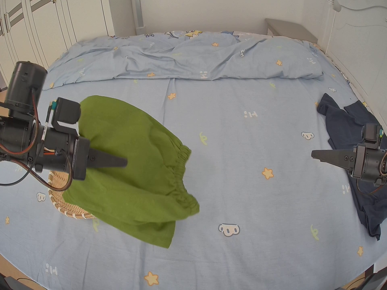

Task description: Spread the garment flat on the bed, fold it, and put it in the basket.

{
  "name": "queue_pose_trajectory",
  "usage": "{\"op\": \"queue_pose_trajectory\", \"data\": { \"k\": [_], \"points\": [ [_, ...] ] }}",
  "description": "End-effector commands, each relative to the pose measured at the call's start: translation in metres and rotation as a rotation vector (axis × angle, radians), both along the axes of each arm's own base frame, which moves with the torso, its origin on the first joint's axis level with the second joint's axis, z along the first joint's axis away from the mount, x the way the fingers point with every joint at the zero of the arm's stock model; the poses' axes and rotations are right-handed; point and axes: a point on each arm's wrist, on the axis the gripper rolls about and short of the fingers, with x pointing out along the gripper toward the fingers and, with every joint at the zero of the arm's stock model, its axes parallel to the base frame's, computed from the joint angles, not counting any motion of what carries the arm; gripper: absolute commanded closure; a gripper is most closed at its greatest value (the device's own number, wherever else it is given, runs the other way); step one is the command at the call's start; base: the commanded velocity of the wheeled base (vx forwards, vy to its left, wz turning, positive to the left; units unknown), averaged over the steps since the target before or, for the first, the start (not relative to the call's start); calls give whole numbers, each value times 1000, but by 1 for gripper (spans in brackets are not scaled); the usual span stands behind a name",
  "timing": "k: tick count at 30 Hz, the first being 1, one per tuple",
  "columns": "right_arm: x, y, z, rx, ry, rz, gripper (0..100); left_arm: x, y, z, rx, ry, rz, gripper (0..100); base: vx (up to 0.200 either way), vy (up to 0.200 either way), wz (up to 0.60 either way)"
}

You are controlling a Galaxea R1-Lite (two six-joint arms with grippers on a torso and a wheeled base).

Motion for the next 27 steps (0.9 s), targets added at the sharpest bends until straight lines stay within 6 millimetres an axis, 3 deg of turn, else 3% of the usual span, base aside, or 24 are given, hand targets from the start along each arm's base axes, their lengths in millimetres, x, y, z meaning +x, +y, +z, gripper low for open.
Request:
{"op": "queue_pose_trajectory", "data": {
  "k": [1,5,14,17,21,27],
  "points": [
    [-1,0,1,1,-8,0,0,-17,18,11,-45,-283,127,100,0,0,0],
    [-1,-1,1,1,-9,-2,0,-13,35,21,-95,-415,221,100,0,0,0],
    [-1,-2,2,1,-12,-6,0,-3,70,37,-176,-518,402,100,0,0,0],
    [-2,-1,2,2,-14,-5,0,20,88,28,-198,-485,436,100,0,0,0],
    [-2,-1,3,2,-15,-5,0,30,95,14,-230,-395,462,100,0,0,0],
    [-7,-1,6,7,-30,2,0,53,113,-41,-248,-161,577,100,0,0,0]
  ]
}}
